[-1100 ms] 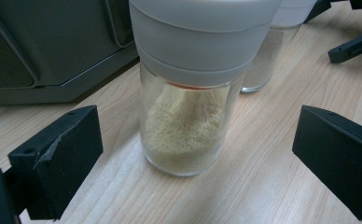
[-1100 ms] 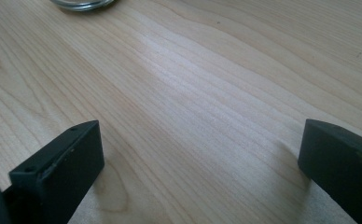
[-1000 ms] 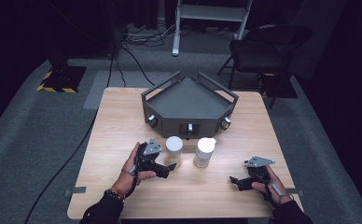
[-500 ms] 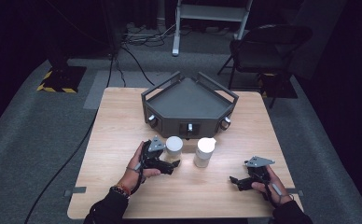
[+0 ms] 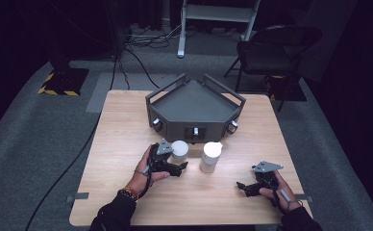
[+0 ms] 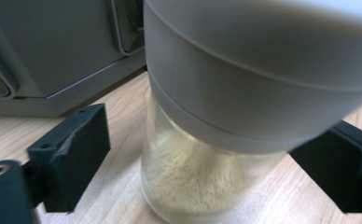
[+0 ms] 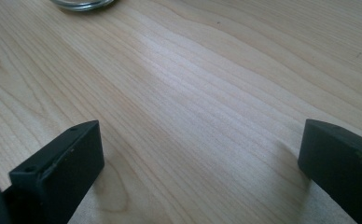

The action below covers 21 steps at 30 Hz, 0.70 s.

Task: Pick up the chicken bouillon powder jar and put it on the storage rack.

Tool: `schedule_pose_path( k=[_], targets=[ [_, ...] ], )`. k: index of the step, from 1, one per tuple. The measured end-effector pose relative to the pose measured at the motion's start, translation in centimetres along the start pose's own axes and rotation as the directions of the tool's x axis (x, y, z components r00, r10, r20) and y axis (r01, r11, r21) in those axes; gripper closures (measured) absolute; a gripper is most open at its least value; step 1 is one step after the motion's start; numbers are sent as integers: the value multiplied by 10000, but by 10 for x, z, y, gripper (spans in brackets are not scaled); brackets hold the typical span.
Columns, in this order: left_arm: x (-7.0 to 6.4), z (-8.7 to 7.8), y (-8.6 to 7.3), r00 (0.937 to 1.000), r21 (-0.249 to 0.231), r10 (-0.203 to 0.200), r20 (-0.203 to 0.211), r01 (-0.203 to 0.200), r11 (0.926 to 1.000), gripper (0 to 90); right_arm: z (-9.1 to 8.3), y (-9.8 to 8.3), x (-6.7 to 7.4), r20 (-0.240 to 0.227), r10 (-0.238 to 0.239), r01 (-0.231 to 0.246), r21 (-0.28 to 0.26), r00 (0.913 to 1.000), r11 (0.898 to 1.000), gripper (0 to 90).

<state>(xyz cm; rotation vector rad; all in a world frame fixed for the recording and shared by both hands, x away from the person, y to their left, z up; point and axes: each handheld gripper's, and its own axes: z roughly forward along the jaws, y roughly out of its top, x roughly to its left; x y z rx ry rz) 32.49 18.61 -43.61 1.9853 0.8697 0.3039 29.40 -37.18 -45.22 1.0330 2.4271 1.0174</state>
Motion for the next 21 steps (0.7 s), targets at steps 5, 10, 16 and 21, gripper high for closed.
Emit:
schedule_pose_path(
  k=[5, 10, 16, 21],
  targets=[
    [-1, 0, -2, 10000, -352, -14, -25, 13, 9994, 142, 0, 0, 0, -1, 0, 0, 0, 10000, 10000, 0],
    [-1, 3, -1, 10000, -281, -9, 62, 11, 9996, 233, 0, 0, 0, -1, 0, 0, -1, 10000, 10000, 0],
    [-6, 2, -2, 9997, -348, 249, -79, -251, 9991, 307, 0, 0, 0, -10, -12, 12, -2, 10000, 10000, 0],
    [-11, 1, 0, 9989, -301, 412, -242, -419, 9987, 312, 0, 0, 0, -9, -12, 12, -3, 10000, 10000, 0]
  ],
)
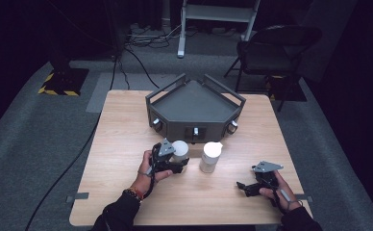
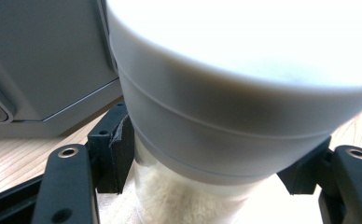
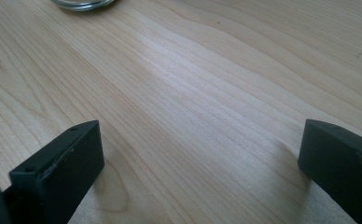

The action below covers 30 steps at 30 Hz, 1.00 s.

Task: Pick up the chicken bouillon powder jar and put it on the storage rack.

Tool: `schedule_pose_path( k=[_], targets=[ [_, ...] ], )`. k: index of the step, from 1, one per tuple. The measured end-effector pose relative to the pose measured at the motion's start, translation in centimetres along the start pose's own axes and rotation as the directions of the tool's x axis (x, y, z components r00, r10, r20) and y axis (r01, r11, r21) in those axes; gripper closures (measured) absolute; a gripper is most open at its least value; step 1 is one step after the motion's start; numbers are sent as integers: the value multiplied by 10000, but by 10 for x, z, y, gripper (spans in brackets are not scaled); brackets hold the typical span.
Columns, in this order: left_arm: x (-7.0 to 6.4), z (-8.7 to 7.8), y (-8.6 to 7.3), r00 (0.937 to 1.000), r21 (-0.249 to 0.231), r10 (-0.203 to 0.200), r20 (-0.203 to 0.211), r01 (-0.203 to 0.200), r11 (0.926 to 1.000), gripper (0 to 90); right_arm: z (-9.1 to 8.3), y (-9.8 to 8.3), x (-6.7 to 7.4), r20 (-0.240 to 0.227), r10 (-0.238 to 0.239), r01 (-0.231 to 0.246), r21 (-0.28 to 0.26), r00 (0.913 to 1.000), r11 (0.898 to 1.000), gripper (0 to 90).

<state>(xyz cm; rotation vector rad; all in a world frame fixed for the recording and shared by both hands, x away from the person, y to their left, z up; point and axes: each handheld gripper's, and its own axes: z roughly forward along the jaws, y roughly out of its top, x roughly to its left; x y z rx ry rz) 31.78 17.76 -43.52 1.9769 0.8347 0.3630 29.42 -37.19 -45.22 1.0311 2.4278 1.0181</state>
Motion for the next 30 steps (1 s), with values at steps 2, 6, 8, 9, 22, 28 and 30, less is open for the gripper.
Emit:
schedule_pose_path(
  k=[2, 6, 8, 9, 22, 28, 30],
  targets=[
    [-2, 0, 1, 10000, 28, 79, -60, -79, 10000, 314, 0, 0, 0, -3, -2, 2, 3, 10000, 10000, 0],
    [-5, -1, 3, 9998, 88, 169, -120, -168, 9998, 315, 0, 0, 0, -4, -4, 4, 3, 10000, 10000, 0],
    [-5, -2, 4, 9998, 14, 129, -148, -129, 9999, 316, 0, 0, 0, -4, -4, 4, 2, 10000, 10000, 0],
    [-5, -4, 4, 9998, -18, 109, -145, -110, 9999, 317, 0, 0, 0, -5, -3, 3, 2, 10000, 10000, 0],
    [-12, -23, 24, 9983, -176, 376, -440, -384, 9991, 320, 0, 0, 0, -4, -4, 4, 3, 10000, 10000, 0],
    [-15, -27, 31, 9975, -205, 320, -637, -334, 9992, 321, 0, 0, 0, -4, -4, 4, 4, 10000, 10000, 0],
    [-16, -29, 34, 9972, -267, 297, -692, -316, 9991, 321, 0, 0, 0, -3, -2, 2, 3, 10000, 10000, 0]
  ],
)
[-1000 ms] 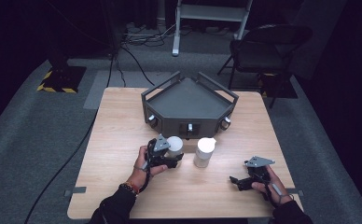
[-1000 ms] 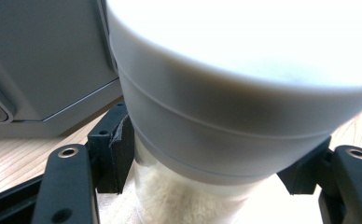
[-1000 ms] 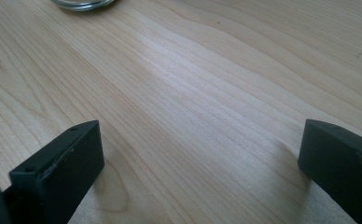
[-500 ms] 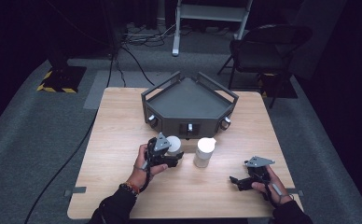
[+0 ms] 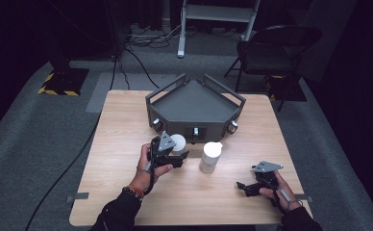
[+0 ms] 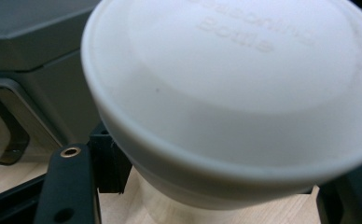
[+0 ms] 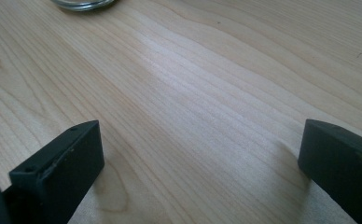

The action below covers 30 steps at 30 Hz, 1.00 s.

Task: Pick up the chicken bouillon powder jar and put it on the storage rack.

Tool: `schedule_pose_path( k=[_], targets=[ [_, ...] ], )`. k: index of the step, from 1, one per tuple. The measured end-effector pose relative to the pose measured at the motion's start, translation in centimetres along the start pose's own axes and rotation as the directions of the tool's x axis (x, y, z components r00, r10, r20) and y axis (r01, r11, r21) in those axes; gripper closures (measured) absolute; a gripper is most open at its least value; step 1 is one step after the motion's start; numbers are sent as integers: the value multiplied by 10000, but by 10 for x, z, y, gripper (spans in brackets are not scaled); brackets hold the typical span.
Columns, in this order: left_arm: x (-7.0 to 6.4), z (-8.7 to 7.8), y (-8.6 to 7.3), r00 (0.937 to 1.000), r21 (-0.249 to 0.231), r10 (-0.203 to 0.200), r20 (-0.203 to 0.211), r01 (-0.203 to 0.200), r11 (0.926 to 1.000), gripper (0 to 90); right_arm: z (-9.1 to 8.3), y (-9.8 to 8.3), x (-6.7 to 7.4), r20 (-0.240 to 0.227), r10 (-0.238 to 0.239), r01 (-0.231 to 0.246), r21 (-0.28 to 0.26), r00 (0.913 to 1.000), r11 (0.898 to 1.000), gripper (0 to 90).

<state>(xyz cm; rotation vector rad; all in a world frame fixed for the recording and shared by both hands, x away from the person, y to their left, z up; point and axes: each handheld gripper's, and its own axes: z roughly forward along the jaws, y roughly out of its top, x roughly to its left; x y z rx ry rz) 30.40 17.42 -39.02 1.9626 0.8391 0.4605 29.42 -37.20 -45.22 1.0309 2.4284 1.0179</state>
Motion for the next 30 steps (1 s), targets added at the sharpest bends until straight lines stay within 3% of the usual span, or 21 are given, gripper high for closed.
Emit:
schedule_pose_path(
  k=[4, 7, 15, 30],
  targets=[
    [1, -5, 4, 10000, -250, -95, -17, 94, 9996, 322, 0, 0, 0, 0, -3, 3, 0, 10000, 10000, 0],
    [-4, -8, 10, 9994, -328, -75, -326, 64, 9994, 322, 0, 0, 0, 0, -2, 2, -1, 10000, 10000, 0],
    [0, -19, 25, 9969, -747, -625, -477, 588, 9955, 323, 0, 0, 0, 0, -4, 4, 0, 10000, 10000, 0],
    [1, -41, 87, 9936, -1176, -416, -1050, 291, 9926, 324, 0, 0, 0, 0, 0, 0, 3, 10000, 10000, 0]
  ],
)
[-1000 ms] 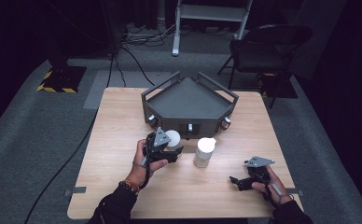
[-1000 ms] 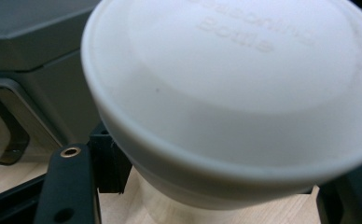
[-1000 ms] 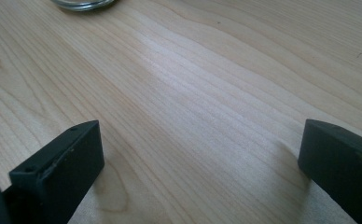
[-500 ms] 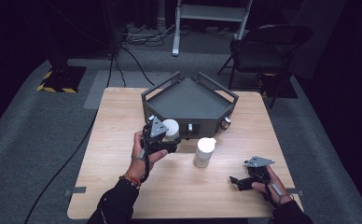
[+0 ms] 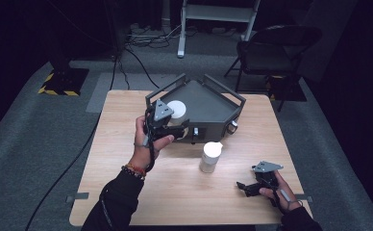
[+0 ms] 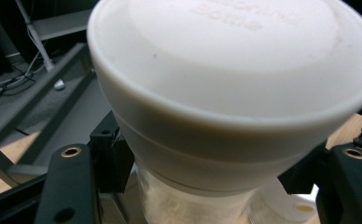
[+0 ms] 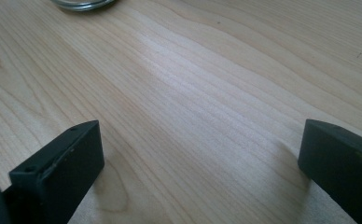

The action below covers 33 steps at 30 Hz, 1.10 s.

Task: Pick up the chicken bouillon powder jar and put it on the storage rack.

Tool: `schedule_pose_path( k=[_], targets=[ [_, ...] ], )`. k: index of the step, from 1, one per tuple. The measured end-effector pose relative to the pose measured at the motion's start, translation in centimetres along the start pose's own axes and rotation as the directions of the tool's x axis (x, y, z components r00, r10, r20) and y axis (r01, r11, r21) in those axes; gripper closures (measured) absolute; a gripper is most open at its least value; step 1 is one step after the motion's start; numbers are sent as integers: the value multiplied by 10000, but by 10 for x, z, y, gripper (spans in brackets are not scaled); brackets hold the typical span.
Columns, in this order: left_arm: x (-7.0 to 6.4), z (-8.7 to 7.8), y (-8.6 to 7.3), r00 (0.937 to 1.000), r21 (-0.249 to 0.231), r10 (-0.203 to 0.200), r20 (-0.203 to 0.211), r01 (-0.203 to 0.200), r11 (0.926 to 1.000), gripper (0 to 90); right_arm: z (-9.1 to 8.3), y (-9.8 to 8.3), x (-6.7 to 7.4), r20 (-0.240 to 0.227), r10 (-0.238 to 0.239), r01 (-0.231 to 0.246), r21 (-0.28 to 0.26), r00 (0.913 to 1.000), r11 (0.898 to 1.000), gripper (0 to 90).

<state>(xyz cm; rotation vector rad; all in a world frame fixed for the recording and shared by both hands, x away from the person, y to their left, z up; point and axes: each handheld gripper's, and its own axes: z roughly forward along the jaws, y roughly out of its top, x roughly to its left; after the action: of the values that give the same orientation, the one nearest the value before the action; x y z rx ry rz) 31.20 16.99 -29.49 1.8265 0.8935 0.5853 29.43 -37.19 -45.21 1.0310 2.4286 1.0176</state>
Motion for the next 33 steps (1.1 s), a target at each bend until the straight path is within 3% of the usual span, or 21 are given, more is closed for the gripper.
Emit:
schedule_pose_path(
  k=[7, 13, 19, 26, 33],
  targets=[
    [3, 11, 20, 9993, -6, 296, -244, -296, 9996, 324, 0, 0, 0, -1, -3, 3, 0, 10000, 10000, 0],
    [8, 24, 31, 9981, -129, 304, -535, -312, 9994, 324, 0, 0, 0, -2, -3, 3, -1, 10000, 10000, 0],
    [15, 41, 40, 9977, 16, 243, -638, -243, 9997, 325, 0, 0, 0, -11, -5, 5, -3, 10000, 10000, 0],
    [26, 60, 35, 9976, -248, -201, -657, 185, 9995, 325, 0, 0, 0, -7, -8, 8, -4, 10000, 10000, 0],
    [31, 80, 42, 9941, 121, -221, -1061, 235, 9996, 325, 0, 0, 0, -12, -24, 24, -10, 10000, 10000, 0]
  ],
)
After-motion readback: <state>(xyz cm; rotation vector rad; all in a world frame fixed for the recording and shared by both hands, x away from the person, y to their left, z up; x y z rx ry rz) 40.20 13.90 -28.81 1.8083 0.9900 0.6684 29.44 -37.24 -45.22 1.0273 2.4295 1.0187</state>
